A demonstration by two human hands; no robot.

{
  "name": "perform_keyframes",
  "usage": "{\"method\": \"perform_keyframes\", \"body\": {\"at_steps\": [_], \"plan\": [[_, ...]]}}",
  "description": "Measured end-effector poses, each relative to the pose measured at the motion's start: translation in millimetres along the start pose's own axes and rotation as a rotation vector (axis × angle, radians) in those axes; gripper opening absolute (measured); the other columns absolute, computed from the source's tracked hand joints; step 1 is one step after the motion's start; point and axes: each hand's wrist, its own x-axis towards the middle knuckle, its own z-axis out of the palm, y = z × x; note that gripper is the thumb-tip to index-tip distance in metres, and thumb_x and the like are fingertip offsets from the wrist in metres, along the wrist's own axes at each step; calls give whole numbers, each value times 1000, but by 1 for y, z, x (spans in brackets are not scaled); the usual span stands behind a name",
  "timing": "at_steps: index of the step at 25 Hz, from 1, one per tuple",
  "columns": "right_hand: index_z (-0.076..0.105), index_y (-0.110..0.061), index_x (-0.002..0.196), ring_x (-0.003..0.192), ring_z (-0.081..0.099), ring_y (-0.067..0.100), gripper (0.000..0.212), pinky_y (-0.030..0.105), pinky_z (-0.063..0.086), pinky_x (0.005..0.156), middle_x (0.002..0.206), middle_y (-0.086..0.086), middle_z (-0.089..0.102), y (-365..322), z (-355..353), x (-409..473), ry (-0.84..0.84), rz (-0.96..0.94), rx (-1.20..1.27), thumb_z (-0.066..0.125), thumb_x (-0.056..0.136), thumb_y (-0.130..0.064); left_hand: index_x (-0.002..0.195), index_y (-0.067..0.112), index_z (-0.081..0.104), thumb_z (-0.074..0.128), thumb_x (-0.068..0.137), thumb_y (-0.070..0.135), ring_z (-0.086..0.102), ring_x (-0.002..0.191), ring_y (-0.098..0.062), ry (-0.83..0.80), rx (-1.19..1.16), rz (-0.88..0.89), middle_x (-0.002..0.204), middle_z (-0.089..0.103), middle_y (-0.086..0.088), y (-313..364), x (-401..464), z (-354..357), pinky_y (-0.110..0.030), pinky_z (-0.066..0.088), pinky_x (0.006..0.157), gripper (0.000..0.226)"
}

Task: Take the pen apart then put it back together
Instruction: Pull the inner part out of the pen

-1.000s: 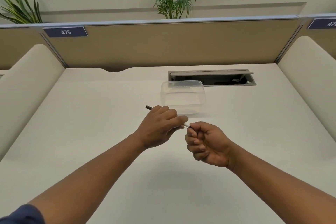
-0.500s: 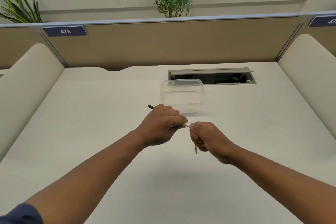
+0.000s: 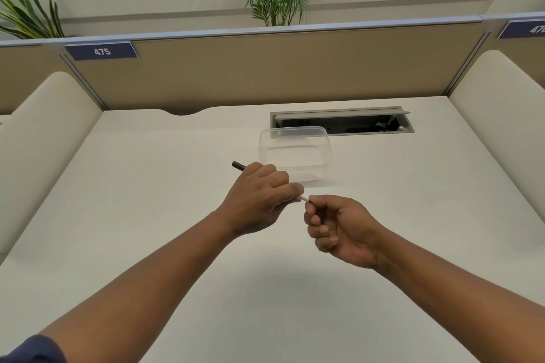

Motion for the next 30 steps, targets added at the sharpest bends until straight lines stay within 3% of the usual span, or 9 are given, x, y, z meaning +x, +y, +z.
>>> {"method": "perform_keyframes", "body": {"at_steps": [2,6,9,14,18,20,25,28,30], "plan": [[54,-13,71,53,28,12,27,23,19,45,64,0,42,1,-1,1,6,-50,-69,54,96,-22,96,23,68,51,102,32,47,68,-22,-10,5,-7,74,55,4,2,-1,1,-35,34,64,21],[47,-12,67,57,20,15,32,26,19,50,62,1,33,3,-6,2,101,-320,-504,49,97,-22,96,24,70,49,100,34,50,67,-19,-127,-157,-76,70,58,8,4,3,-2,-30,30,65,24],[43,-5,69,53,29,7,38,20,27,51,59,-6,35,2,-13,2,166,-525,-901,47,103,-22,95,23,71,52,99,31,54,67,-17,-272,-331,-130,70,64,6,5,14,-9,-35,44,62,21],[36,-22,71,59,35,9,31,23,29,55,64,-10,37,-7,-30,8,122,-865,-1425,37,100,-33,90,30,69,51,102,35,62,92,-12,-634,-589,-372,91,70,15,3,33,-25,-37,53,85,21],[44,-20,78,64,29,14,21,30,31,48,72,-4,46,-11,-52,14,72,-1084,-1958,45,98,-25,86,31,65,48,103,38,51,72,-2,-832,-689,-459,74,59,20,11,37,-26,-27,46,72,25],[41,-24,76,63,31,11,25,25,32,53,70,-10,42,-9,-50,12,123,-920,-1752,39,100,-30,86,33,61,45,103,41,51,73,-7,-737,-551,-425,72,57,14,14,34,-21,-35,47,74,25],[48,-14,69,54,26,15,31,30,15,52,64,3,38,-5,-28,7,46,-137,-342,44,99,-21,84,23,64,44,100,38,48,63,-17,-342,-272,-109,66,56,6,9,28,-4,-34,38,57,29],[52,-14,71,53,25,12,30,25,15,47,65,0,37,-8,-25,4,-45,51,-19,47,98,-28,92,25,69,45,99,38,48,64,-18,-210,-175,-45,68,57,7,6,23,0,-29,26,62,28],[54,-14,71,52,25,11,27,23,15,46,65,-2,35,-9,-22,2,-76,69,88,50,95,-26,97,25,69,47,99,36,49,67,-19,-158,-127,-20,72,58,7,3,20,3,-30,29,64,25]]}}
